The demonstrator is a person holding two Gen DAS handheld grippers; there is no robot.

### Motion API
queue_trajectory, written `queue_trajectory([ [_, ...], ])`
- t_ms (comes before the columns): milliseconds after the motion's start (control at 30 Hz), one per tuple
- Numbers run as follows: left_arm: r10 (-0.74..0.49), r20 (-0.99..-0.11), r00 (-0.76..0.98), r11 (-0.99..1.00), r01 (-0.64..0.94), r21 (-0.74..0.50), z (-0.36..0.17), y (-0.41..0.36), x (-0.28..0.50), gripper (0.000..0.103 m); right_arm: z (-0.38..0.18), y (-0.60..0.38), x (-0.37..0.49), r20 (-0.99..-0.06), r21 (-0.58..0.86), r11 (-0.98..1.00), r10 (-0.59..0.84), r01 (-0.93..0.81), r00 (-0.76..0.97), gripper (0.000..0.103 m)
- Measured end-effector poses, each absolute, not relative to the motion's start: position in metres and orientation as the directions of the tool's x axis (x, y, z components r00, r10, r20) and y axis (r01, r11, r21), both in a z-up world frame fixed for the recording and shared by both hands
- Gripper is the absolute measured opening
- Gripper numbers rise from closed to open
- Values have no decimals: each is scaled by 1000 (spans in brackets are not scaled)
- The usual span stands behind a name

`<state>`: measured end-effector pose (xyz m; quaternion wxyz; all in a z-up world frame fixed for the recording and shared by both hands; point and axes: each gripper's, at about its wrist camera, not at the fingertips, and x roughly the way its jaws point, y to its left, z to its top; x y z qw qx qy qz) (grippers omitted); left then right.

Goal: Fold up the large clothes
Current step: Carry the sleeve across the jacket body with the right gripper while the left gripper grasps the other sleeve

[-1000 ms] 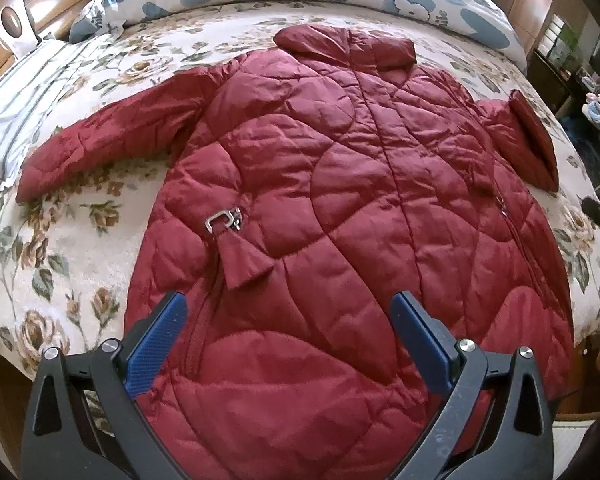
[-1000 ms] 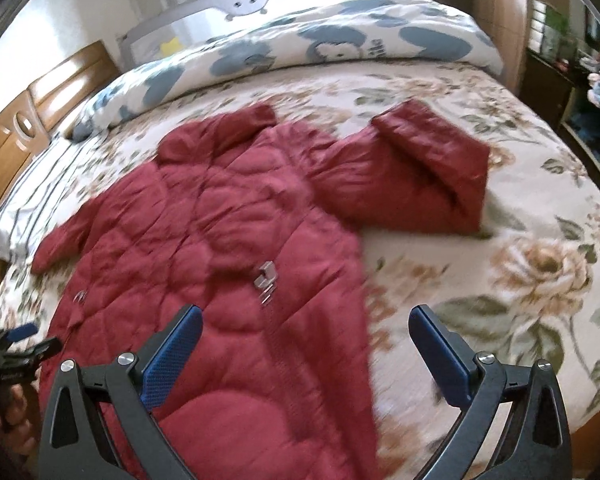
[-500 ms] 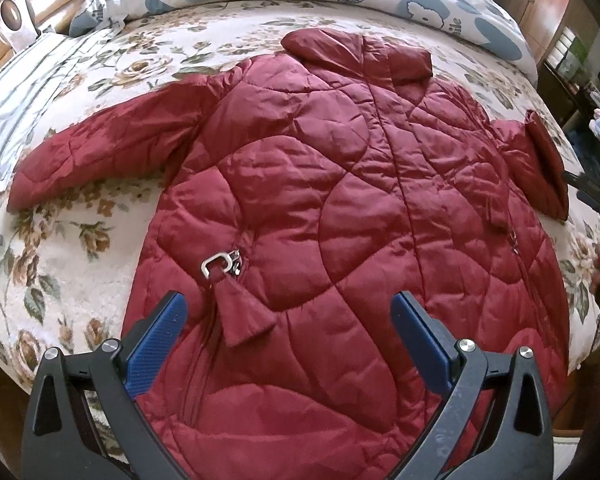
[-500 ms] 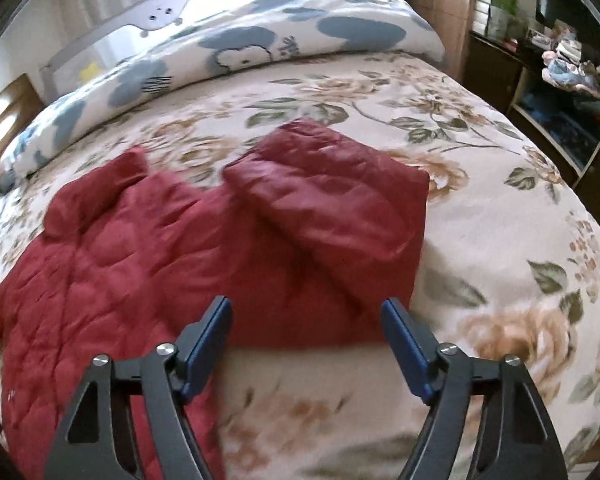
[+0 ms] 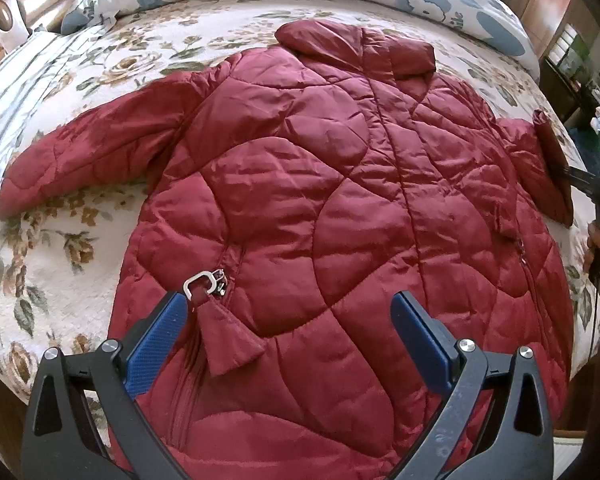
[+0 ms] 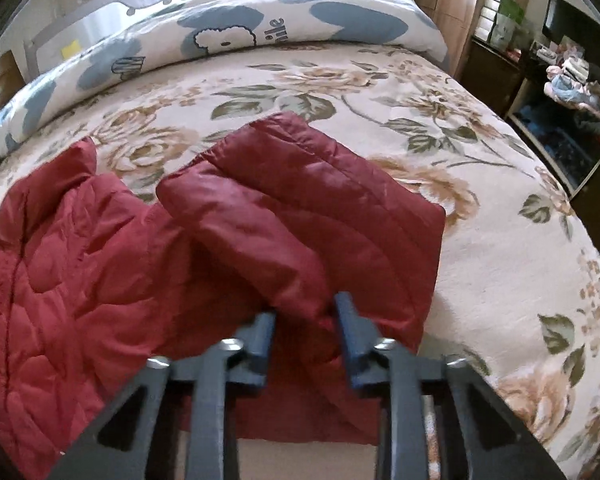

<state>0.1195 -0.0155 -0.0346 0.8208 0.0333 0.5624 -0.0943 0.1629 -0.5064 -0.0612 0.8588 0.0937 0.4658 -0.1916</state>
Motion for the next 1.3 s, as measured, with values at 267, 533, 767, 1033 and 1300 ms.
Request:
queue_trajectory([
  [267,-157,-931,331,978,181,-100,-41,-9,127,102,-22,-460,144,-782,140,944,-80,299,618,14],
  [533,-259,-914,312,959,197,-204,-36,-1,130,102,-11,-381,152,-754,239,962,99,131,650,14],
  [767,-344,-888,304,936,190,-298,-31,11,141,102,-19,-303,169,-753,267,963,237,-43,613,14],
  [1033,-434,-856,281,901,150,-407,-34,27,162,102,-51,-241,181,-760,314,929,370,-197,534,14],
  [1300,-566,-792,227,823,99,-560,-49,34,219,102,-62,-199,182,-741,340,879,469,-333,480,14],
])
